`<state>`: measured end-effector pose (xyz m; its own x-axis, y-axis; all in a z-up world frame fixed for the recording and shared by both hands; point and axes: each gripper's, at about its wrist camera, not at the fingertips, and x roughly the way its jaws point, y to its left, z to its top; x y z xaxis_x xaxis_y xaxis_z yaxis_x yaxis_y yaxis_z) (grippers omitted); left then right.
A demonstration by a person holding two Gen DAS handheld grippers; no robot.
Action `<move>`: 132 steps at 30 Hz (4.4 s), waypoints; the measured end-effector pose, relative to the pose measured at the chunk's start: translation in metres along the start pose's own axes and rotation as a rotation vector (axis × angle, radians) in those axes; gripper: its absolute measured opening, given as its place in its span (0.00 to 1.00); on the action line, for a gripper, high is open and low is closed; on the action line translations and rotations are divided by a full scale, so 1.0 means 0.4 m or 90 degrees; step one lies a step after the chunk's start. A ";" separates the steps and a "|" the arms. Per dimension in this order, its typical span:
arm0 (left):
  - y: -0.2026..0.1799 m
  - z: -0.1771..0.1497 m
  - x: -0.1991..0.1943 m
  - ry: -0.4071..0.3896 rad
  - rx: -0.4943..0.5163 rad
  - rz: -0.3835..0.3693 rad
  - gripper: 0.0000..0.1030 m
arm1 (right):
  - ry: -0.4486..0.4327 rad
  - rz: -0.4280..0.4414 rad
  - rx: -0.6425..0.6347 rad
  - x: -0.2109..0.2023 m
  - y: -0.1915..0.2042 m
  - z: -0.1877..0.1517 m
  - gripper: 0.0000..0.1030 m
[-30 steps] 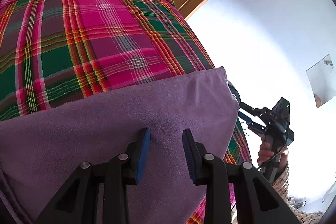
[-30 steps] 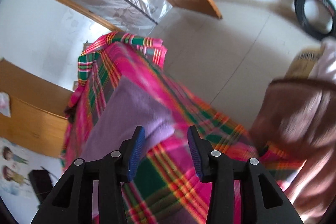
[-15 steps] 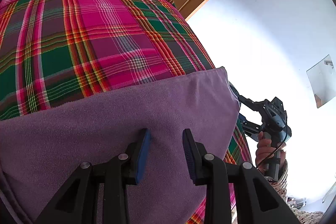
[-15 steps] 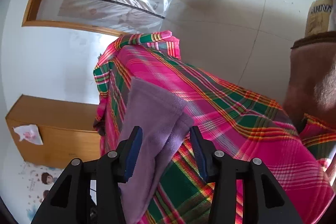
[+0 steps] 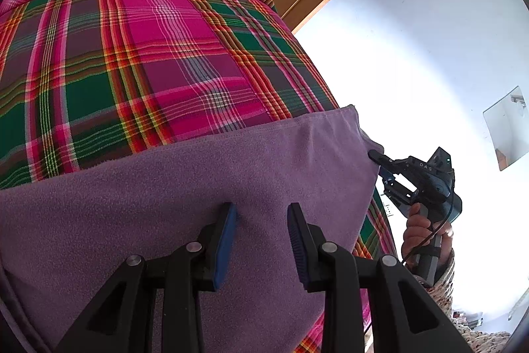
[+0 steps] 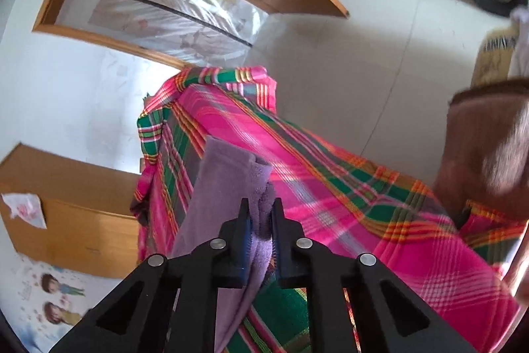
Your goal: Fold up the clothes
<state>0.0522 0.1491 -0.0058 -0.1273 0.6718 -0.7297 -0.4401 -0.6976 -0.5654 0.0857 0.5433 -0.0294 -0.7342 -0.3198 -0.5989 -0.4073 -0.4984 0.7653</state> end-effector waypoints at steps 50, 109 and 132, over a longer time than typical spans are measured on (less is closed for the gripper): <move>-0.091 0.192 0.209 0.062 -0.082 -0.103 0.32 | -0.168 -0.075 -0.449 -0.104 0.323 -0.216 0.10; -0.005 0.138 -0.171 0.020 -0.150 -0.106 0.41 | -0.108 -0.046 -0.706 0.058 0.522 -0.624 0.10; 0.113 0.052 -0.230 0.012 -0.205 -0.102 0.42 | -0.069 0.012 -0.739 0.091 0.552 -0.748 0.10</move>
<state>0.0257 0.0611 0.0439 -0.0620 0.7767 -0.6269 -0.1497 -0.6282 -0.7635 0.1318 0.1804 0.0471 -0.8005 -0.2917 -0.5236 0.3042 -0.9504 0.0645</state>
